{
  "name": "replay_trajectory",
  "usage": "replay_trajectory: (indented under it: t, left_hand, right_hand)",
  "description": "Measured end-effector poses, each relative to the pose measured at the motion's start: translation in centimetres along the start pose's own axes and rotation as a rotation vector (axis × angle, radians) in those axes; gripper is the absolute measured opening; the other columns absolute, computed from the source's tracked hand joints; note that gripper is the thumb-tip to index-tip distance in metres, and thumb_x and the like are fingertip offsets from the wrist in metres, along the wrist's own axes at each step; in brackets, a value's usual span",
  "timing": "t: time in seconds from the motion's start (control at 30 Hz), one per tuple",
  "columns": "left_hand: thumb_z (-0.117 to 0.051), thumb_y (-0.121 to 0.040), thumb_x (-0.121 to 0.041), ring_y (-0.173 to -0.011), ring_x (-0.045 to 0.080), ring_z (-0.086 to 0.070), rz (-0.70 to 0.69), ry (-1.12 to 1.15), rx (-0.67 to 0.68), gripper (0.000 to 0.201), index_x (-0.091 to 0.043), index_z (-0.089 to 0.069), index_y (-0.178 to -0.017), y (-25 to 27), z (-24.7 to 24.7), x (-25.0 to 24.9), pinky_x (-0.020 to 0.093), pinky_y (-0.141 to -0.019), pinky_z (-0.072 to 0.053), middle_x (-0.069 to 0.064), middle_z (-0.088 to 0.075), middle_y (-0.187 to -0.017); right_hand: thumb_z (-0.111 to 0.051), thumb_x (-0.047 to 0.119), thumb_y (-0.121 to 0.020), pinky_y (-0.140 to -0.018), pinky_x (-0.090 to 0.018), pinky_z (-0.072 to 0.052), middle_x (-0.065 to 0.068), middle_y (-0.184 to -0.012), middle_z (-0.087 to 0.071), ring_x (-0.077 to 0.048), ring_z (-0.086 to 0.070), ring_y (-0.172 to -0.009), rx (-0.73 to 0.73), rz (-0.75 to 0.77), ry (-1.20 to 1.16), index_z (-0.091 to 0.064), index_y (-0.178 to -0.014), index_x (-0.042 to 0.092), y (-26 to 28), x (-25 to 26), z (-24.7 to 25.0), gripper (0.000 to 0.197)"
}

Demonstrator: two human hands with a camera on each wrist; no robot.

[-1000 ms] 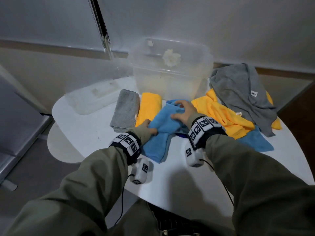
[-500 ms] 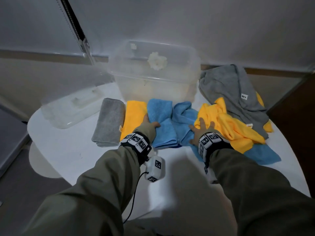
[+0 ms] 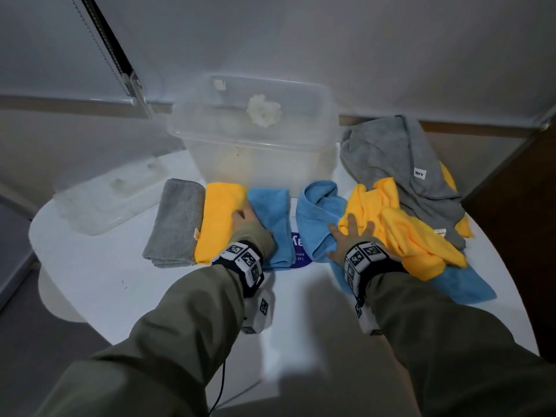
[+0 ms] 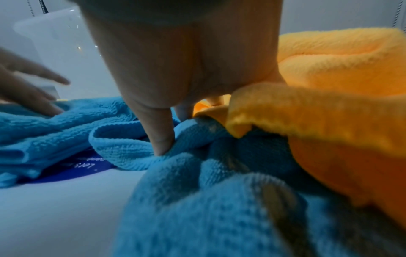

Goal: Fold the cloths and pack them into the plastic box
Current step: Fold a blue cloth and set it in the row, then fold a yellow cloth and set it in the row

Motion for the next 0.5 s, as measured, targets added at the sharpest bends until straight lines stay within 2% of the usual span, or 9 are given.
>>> replay_trajectory:
  t: [0.07, 0.13, 0.2, 0.27, 0.33, 0.37, 0.43, 0.47, 0.5]
  left_hand:
    - [-0.058, -0.087, -0.028, -0.143, 0.029, -0.012, -0.159, -0.161, -0.031, 0.083, -0.024, -0.002, -0.148, 0.2, -0.2, -0.9, 0.040, -0.118, -0.017, 0.008, -0.002, -0.155]
    - [-0.047, -0.091, -0.042, -0.145, 0.028, 0.004, -0.315, -0.474, 0.093, 0.072, -0.029, -0.004, -0.147, 0.5, -1.2, -1.2, 0.049, -0.118, -0.004, 0.003, 0.006, -0.157]
    - [-0.035, -0.092, -0.054, -0.145, 0.025, 0.009, -0.318, -0.691, 0.287, 0.070, -0.033, 0.002, -0.147, 0.3, -2.1, -0.4, 0.058, -0.115, -0.001, -0.003, 0.013, -0.157]
    - [-0.033, -0.092, -0.055, -0.146, 0.024, 0.009, -0.283, -0.728, 0.344, 0.070, -0.034, 0.004, -0.147, -0.1, -2.2, -0.2, 0.061, -0.114, -0.002, -0.003, 0.014, -0.157]
    - [-0.038, -0.089, -0.057, -0.146, 0.025, 0.003, -0.283, -0.666, 0.290, 0.071, -0.033, -0.004, -0.147, 0.0, -1.7, -0.9, 0.059, -0.114, -0.006, -0.003, 0.006, -0.158]
    - [-0.041, -0.088, -0.058, -0.145, 0.025, -0.001, -0.289, -0.616, 0.239, 0.071, -0.032, -0.009, -0.146, 0.2, -1.4, -1.4, 0.057, -0.115, -0.009, -0.003, 0.001, -0.157]
    - [-0.045, -0.086, -0.058, -0.144, 0.025, -0.009, -0.313, -0.510, 0.123, 0.071, -0.028, -0.019, -0.144, 0.6, -0.9, -2.6, 0.051, -0.116, -0.013, 0.000, -0.008, -0.156]
    - [-0.047, -0.085, -0.057, -0.143, 0.025, -0.011, -0.335, -0.470, 0.080, 0.070, -0.027, -0.022, -0.143, 1.0, -0.8, -3.2, 0.048, -0.116, -0.014, 0.002, -0.011, -0.155]
    - [-0.048, -0.086, -0.054, -0.143, 0.026, -0.013, -0.358, -0.439, 0.050, 0.068, -0.026, -0.024, -0.143, 1.3, -0.7, -3.9, 0.046, -0.116, -0.015, 0.004, -0.013, -0.155]
  right_hand:
    - [-0.042, 0.057, -0.089, -0.109, -0.065, -0.020, 0.000, -0.156, 0.022, -0.049, 0.013, -0.139, -0.002, 0.005, 0.001, 0.006, -0.146, 0.044, 0.5, 0.1, 0.3, 0.075]
    - [-0.043, 0.056, -0.090, -0.111, -0.062, -0.017, -0.002, -0.156, 0.020, -0.049, 0.010, -0.140, 0.006, 0.034, 0.051, 0.005, -0.147, 0.040, 1.4, 0.1, 1.0, 0.076]
    - [-0.042, 0.052, -0.091, -0.113, -0.056, -0.015, -0.003, -0.158, 0.014, -0.047, 0.003, -0.141, 0.018, 0.063, 0.083, 0.000, -0.148, 0.039, 2.5, 0.0, 2.1, 0.072]
    - [-0.042, 0.043, -0.093, -0.110, -0.050, -0.024, -0.003, -0.157, -0.006, -0.042, -0.016, -0.139, -0.031, 0.085, 0.016, -0.020, -0.146, 0.039, 3.4, -0.2, 3.6, 0.057]
    - [-0.040, 0.031, -0.094, -0.103, -0.043, -0.033, -0.004, -0.142, -0.034, -0.035, -0.032, -0.128, -0.221, 0.086, -0.105, -0.049, -0.130, 0.035, 3.9, -1.0, 5.1, 0.036]
    - [-0.041, 0.026, -0.094, -0.101, -0.041, -0.033, -0.005, -0.134, -0.040, -0.033, -0.034, -0.124, -0.351, 0.061, -0.162, -0.056, -0.121, 0.031, 4.2, -1.7, 5.8, 0.032]
    - [-0.048, 0.014, -0.086, -0.101, -0.041, -0.030, -0.008, -0.132, -0.037, -0.034, -0.032, -0.122, -0.567, -0.041, -0.271, -0.054, -0.120, 0.027, 4.6, -3.8, 6.3, 0.037]
    - [-0.052, 0.009, -0.082, -0.103, -0.043, -0.029, -0.010, -0.138, -0.031, -0.035, -0.029, -0.126, -0.606, -0.113, -0.321, -0.046, -0.128, 0.027, 4.5, -5.0, 6.1, 0.050]
    - [-0.055, 0.009, -0.080, -0.105, -0.047, -0.026, -0.011, -0.146, -0.023, -0.037, -0.024, -0.131, -0.580, -0.182, -0.354, -0.034, -0.137, 0.029, 4.5, -6.3, 5.6, 0.063]
Point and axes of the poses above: each hand's wrist, its own y-axis away from the middle knuckle, its own z-axis out of the back of the hand, x = y × z, the point moved 3 cm from there along -y, towards the middle knuckle
